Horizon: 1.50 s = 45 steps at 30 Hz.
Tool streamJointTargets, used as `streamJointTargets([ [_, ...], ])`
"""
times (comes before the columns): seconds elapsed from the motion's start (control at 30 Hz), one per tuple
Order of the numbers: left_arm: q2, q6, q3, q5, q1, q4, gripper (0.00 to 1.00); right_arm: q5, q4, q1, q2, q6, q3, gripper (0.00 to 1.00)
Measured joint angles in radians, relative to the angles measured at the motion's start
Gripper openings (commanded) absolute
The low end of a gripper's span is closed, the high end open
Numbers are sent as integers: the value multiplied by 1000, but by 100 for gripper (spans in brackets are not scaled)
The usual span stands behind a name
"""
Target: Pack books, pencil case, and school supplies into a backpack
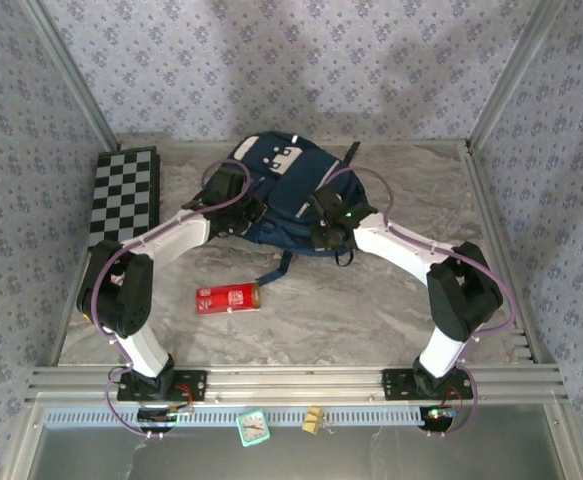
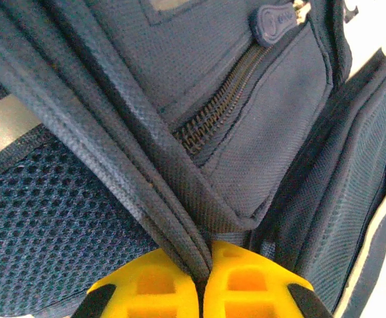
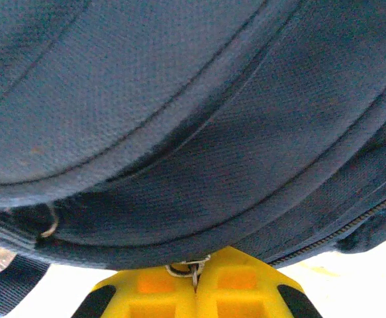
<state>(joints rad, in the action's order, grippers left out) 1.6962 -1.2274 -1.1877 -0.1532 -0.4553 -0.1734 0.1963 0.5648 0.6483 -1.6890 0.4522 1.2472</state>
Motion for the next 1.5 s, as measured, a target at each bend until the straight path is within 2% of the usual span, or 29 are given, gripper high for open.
streamJointTargets([
  [0.2, 61, 161, -151, -49, 50, -89, 0, -82, -51, 21, 23, -50, 0, 0],
  [0.37, 154, 263, -237, -86, 117, -100, 1, -174, -103, 67, -70, -42, 61, 0],
  [0.43, 161, 284, -231, -110, 142, -97, 17, -185, -112, 84, -109, -31, 85, 0],
  [0.5, 149, 294, -197, -129, 156, -69, 42, -195, -121, 92, -125, -15, 88, 0],
  [0.53, 132, 288, -165, -139, 161, -45, 48, -198, -124, 92, -127, -6, 88, 0],
  [0.63, 44, 256, -43, -155, 160, 3, 55, -201, -135, 91, -127, 12, 88, 0],
  [0.8, -110, 129, 125, -161, 113, 90, 56, -200, -139, 91, -127, 35, 87, 0],
  [0.9, -151, 39, 191, -146, 69, 150, 53, -200, -148, 91, -127, 43, 80, 0],
  [1.2, -138, -197, 307, -61, -38, 269, 46, -193, -158, 94, -127, 58, 73, 0],
  [1.37, -96, -256, 303, -18, -67, 311, 42, -190, -159, 100, -127, 61, 73, 0],
  [1.5, -60, -278, 282, 17, -89, 321, 34, -181, -159, 103, -127, 64, 73, 0],
])
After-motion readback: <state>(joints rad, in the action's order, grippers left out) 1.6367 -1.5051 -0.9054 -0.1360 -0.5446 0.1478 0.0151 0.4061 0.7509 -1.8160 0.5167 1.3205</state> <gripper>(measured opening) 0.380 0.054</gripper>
